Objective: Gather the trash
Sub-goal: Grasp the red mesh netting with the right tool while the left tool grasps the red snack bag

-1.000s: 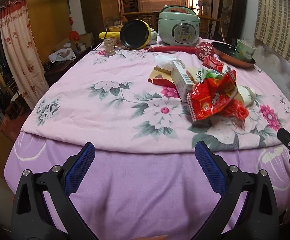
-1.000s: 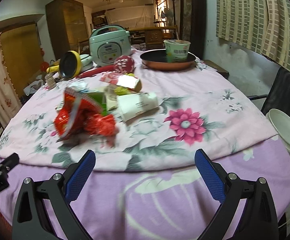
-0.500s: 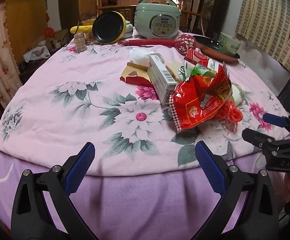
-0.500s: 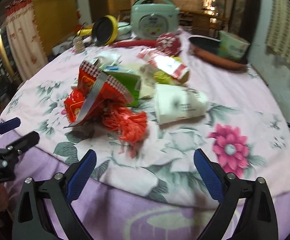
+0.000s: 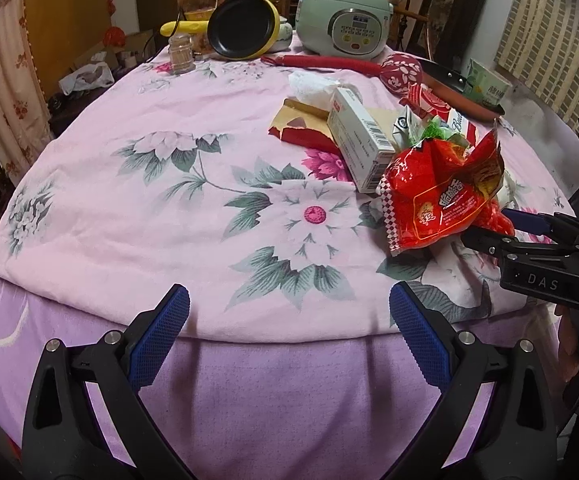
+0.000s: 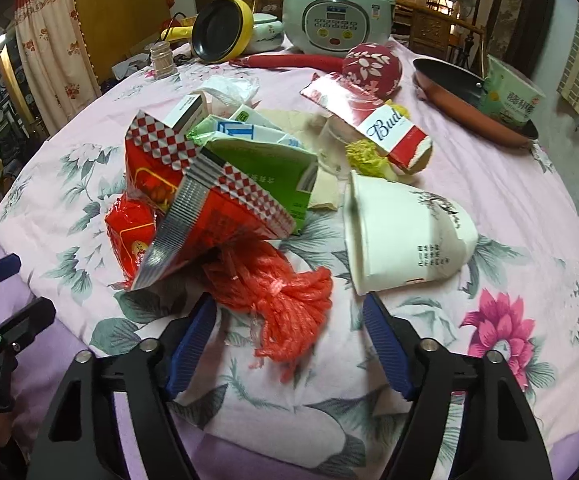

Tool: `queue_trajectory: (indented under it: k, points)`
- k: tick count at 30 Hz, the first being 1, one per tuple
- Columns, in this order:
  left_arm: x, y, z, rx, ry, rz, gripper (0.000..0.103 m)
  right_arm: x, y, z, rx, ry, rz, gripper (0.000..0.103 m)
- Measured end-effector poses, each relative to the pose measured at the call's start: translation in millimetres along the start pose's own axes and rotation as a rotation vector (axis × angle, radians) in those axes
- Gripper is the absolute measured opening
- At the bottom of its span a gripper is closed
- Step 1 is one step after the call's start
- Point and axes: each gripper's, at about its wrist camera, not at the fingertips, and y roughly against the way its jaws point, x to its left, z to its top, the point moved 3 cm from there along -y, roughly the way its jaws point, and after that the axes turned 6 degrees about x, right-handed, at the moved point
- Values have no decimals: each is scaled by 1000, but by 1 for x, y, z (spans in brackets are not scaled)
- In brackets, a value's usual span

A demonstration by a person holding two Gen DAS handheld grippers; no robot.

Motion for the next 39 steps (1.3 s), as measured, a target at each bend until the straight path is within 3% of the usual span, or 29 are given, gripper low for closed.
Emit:
queue_trajectory:
  k: [3, 7, 11, 15, 21, 30, 34, 39]
  points:
    - [2, -4, -1, 29, 22, -1, 96, 2, -2, 2, 1, -2, 10, 70]
    - [2, -3, -2, 32, 24, 15, 96, 3, -7, 2, 10, -10, 29, 36]
    - [1, -6, -2, 57, 31, 29, 96, 3, 4, -4, -21, -32, 46, 24]
    - [-3, -6, 2, 65, 35, 31, 96, 2, 19, -17, -78, -52, 56, 23]
    - [-32, 1, 16, 11, -47, 42, 96, -16, 28, -37, -114, -149, 82, 23]
    - [-69, -11, 40, 40, -119, 46, 96, -43, 18, -46, -157, -250, 193, 23]
    - [-82, -13, 39, 46, -163, 33, 96, -53, 14, -47, -162, -294, 289, 23]
    - [-95, -11, 36, 23, -217, 6, 96, -56, 18, -47, -187, -300, 308, 23]
